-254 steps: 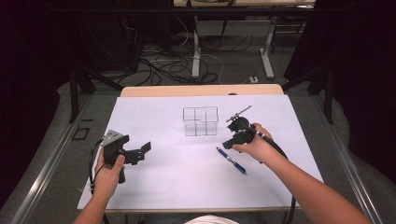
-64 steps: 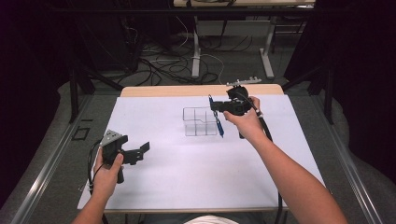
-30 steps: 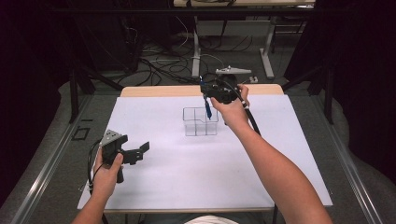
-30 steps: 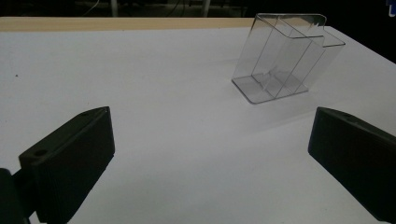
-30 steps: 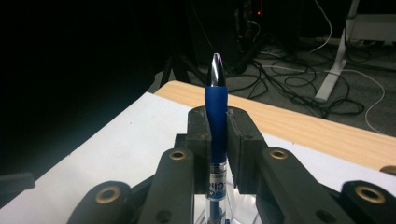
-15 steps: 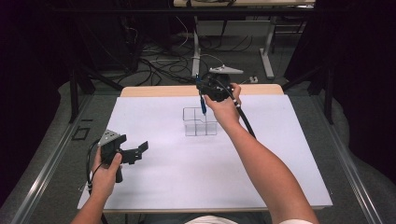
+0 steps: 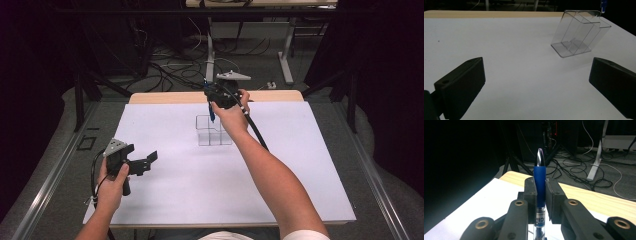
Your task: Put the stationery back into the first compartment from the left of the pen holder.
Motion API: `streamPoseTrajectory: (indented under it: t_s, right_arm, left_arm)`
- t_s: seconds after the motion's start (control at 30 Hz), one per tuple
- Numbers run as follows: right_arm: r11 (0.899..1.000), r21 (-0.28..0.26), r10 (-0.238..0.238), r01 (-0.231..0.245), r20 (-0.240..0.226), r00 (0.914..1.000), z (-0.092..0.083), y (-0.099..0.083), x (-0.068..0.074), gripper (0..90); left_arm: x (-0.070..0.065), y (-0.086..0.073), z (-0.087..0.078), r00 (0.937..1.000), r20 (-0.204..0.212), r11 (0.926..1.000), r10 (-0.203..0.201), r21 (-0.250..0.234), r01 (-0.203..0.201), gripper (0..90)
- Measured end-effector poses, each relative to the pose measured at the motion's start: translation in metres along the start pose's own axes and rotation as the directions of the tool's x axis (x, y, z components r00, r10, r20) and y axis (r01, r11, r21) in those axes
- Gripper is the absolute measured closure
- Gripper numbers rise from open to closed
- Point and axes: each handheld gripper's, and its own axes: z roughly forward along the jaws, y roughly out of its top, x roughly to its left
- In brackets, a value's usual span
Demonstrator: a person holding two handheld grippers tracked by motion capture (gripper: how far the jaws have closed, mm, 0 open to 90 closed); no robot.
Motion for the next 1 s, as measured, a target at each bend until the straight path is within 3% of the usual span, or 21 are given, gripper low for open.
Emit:
streamPoseTrajectory:
  t_s: [0.3,0.47,1.0]
  right_arm:
    - [0.999,-0.004,-0.037,0.037,0.000,0.9993,0.013,-0.003,0.009,80.0]
    - [0.999,0.000,-0.034,0.034,0.003,0.9994,0.018,-0.006,0.013,80.1]
    - [0.996,0.049,-0.077,0.078,-0.014,0.9969,0.030,-0.017,0.022,80.0]
  left_arm:
    - [0.000,0.000,0.000,1.0000,0.003,1.0000,-0.001,0.002,0.001,0.7]
    - [0.000,0.000,0.000,1.0000,0.005,1.0000,-0.001,0.001,0.001,0.7]
    - [-0.001,-0.001,0.001,1.0000,0.008,1.0000,-0.004,0.004,0.004,0.7]
